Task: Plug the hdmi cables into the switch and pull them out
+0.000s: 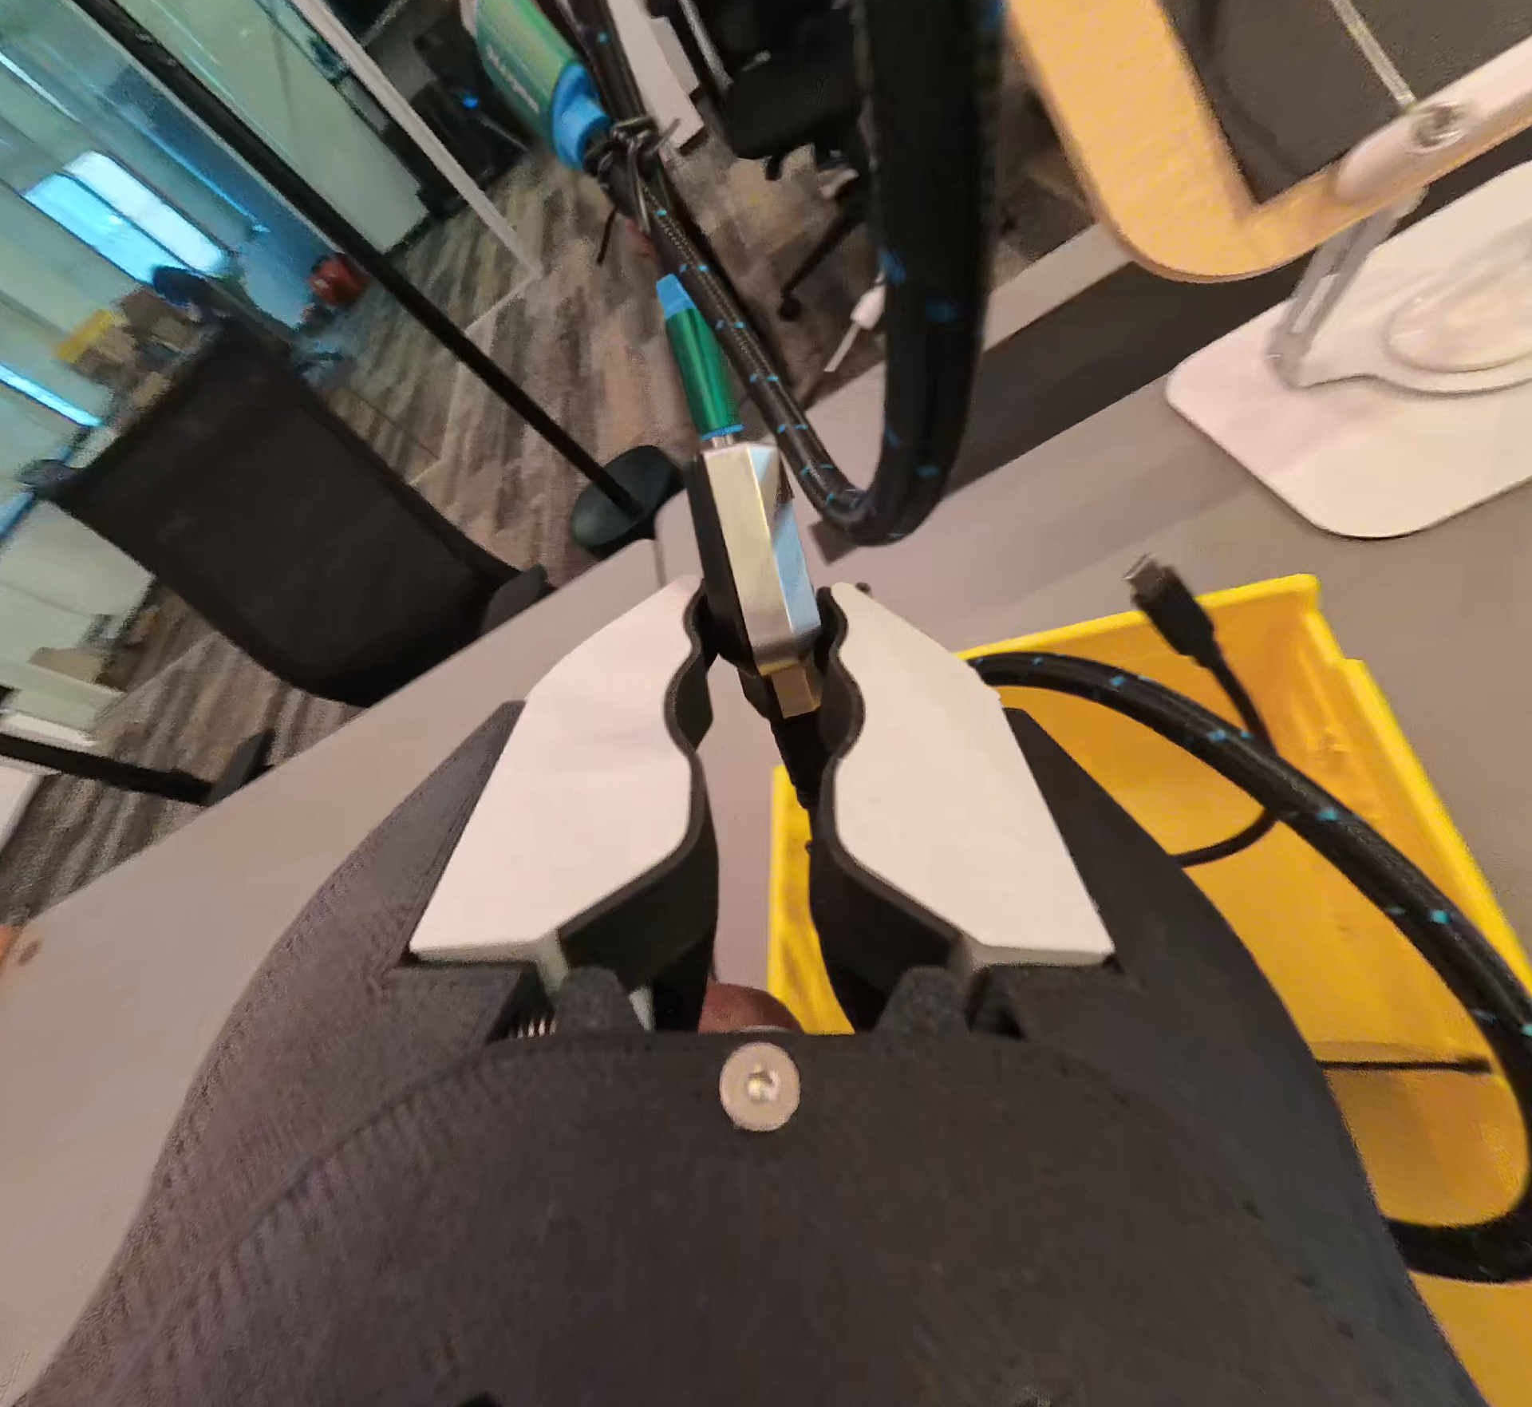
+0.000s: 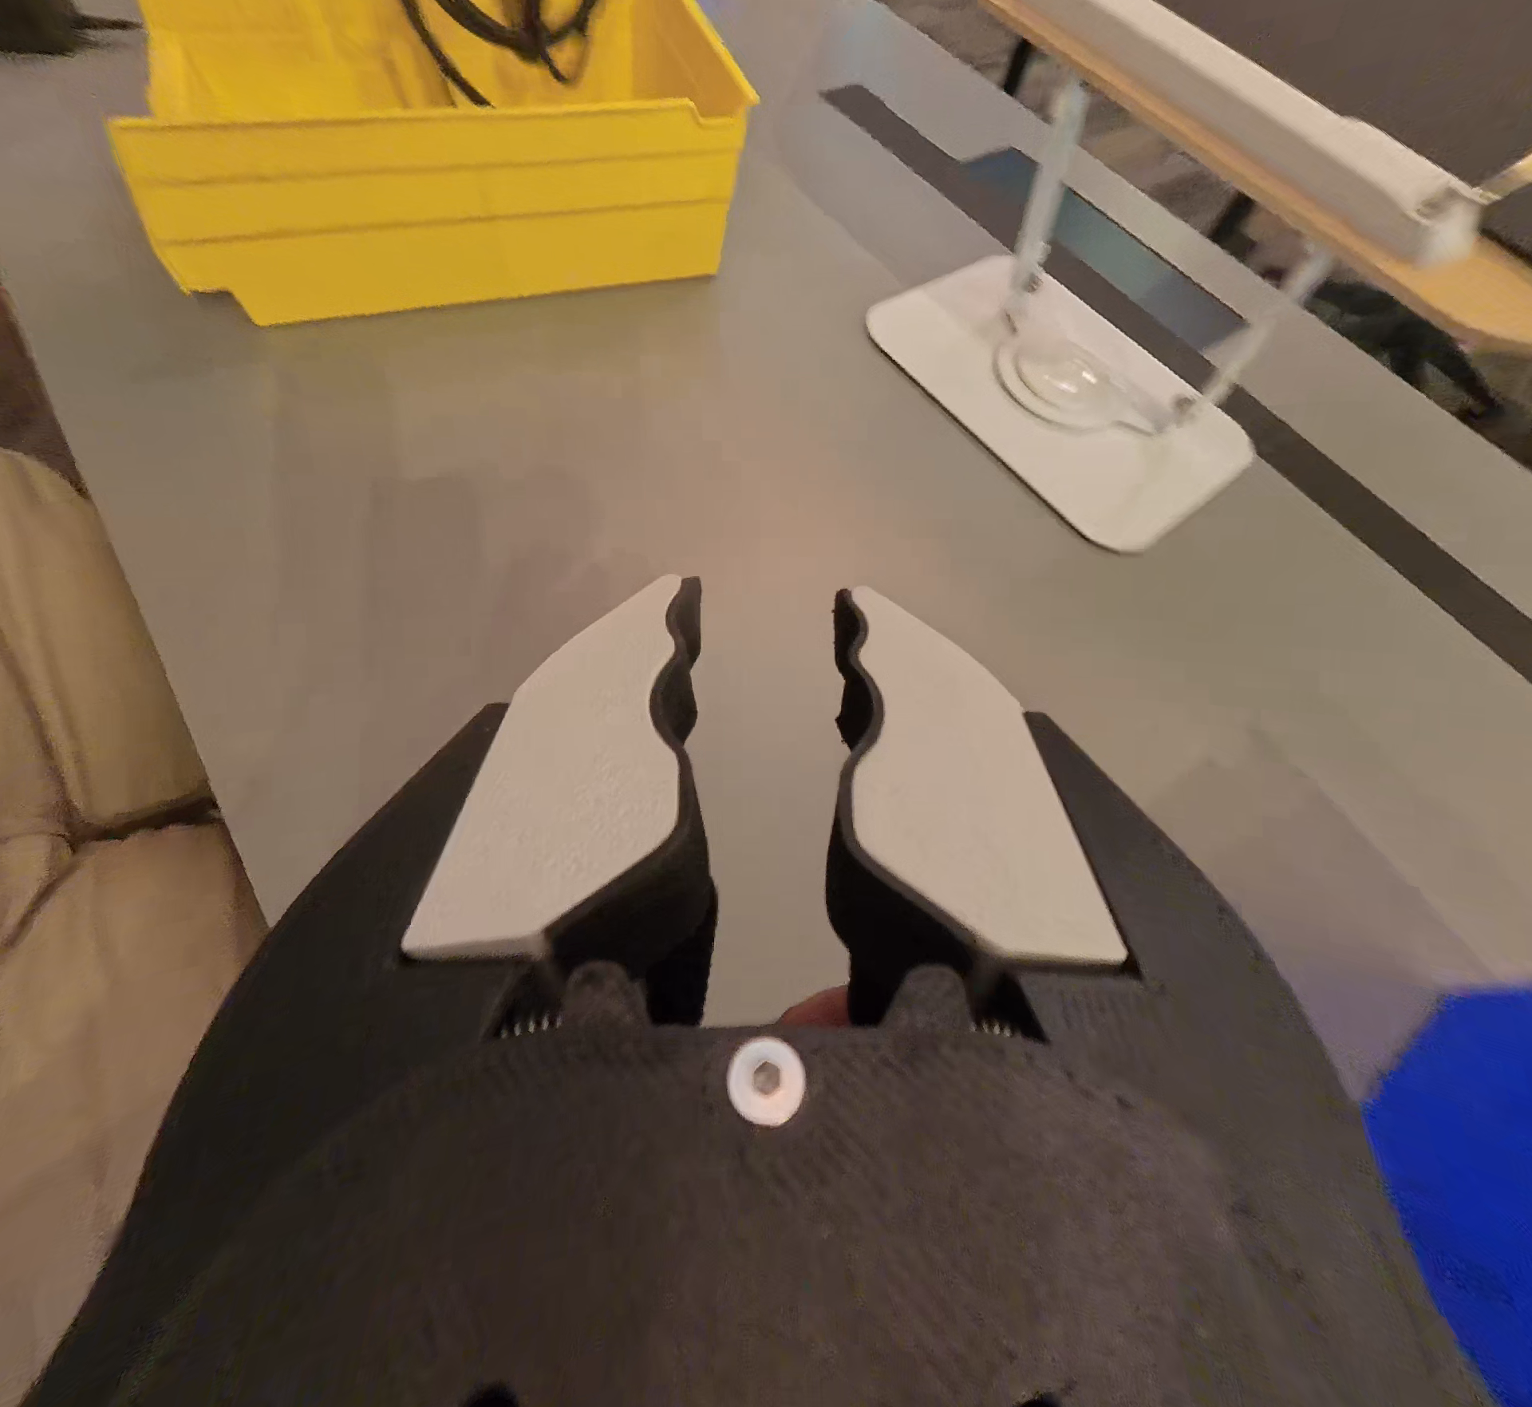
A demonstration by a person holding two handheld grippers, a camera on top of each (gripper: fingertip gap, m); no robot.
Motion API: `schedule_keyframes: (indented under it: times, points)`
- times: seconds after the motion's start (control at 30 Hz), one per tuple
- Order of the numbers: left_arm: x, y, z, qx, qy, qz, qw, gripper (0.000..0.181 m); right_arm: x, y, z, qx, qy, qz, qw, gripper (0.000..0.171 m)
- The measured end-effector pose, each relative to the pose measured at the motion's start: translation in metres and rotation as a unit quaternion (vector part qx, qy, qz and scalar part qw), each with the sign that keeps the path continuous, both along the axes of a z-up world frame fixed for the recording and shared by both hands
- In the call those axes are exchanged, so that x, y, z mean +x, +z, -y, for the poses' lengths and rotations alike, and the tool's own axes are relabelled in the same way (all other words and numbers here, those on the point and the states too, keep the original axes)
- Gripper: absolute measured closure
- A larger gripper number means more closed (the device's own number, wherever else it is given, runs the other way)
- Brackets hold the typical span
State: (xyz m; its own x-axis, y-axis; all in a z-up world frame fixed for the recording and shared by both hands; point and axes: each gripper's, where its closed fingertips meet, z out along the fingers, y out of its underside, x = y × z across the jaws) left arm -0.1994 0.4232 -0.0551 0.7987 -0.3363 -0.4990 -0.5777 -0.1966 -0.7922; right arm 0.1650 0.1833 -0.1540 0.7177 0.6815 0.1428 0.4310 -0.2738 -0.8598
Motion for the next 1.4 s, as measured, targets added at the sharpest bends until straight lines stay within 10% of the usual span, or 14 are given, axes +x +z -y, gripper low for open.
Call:
schedule_keyframes:
  times: [0.27, 0.5, 0.73, 0.83, 1.13, 1.4]
  points:
    - [0.028, -0.038, -0.002, -0.018, -0.041, -0.042, 0.998, 0.159, -0.100, -0.006, -0.041, -0.044, 0.104, -0.023, 0.993, 0.137]
    - [0.024, 0.016, -0.013, 0.066, -0.058, -0.135, 0.987, 0.159, -0.104, -0.017, -0.041, -0.054, 0.101, -0.030, 0.993, 0.138]
    - [0.022, 0.004, -0.008, -0.016, -0.088, -0.010, 0.996, 0.159, -0.116, -0.022, -0.045, -0.068, 0.115, -0.042, 0.990, 0.138]
    - [0.029, -0.019, -0.006, 0.006, -0.100, -0.187, 0.977, 0.159, -0.127, -0.019, -0.046, -0.066, 0.128, -0.045, 0.989, 0.137]
    - [0.044, 0.013, -0.017, 0.074, -0.121, -0.281, 0.949, 0.159, -0.122, -0.022, -0.047, -0.065, 0.119, -0.045, 0.990, 0.138]
    - [0.046, 0.014, -0.018, 0.052, -0.117, -0.109, 0.986, 0.159, -0.138, -0.017, -0.052, -0.069, 0.138, -0.067, 0.986, 0.136]
